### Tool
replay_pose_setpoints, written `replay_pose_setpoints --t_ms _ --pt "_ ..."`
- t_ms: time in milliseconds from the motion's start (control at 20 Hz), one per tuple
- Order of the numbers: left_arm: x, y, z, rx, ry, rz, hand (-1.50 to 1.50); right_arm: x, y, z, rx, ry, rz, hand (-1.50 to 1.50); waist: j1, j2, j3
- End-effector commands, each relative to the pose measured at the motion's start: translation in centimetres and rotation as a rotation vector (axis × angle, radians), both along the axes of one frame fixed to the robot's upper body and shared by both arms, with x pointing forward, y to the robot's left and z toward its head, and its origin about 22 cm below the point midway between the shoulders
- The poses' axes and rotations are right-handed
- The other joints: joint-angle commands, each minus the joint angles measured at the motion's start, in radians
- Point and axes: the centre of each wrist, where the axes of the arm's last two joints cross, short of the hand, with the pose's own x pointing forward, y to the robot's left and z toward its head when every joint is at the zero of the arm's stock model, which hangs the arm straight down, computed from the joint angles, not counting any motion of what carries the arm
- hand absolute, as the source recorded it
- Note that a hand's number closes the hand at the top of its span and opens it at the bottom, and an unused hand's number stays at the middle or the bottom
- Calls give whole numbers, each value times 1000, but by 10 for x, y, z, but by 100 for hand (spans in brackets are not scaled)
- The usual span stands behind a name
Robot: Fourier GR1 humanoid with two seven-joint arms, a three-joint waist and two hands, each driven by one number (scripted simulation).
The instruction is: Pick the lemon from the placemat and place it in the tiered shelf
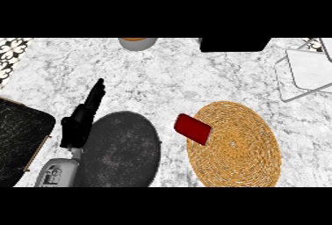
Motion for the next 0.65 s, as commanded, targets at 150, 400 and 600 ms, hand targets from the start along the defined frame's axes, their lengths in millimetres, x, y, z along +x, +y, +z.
replay_pose_setpoints --t_ms 150,400,600 --pt "5 -3 5 -6 18 19 0 -87 -46 6 88 153 5 -150 -29 -3 1" --pt "-4 8 9 -4 -12 45 0 -147 -71 3 25 269 19 -150 -36 -5 2" --pt "-2 10 3 -3 3 30 0 -194 -90 -19 64 226 57 -150 -30 -2 1"
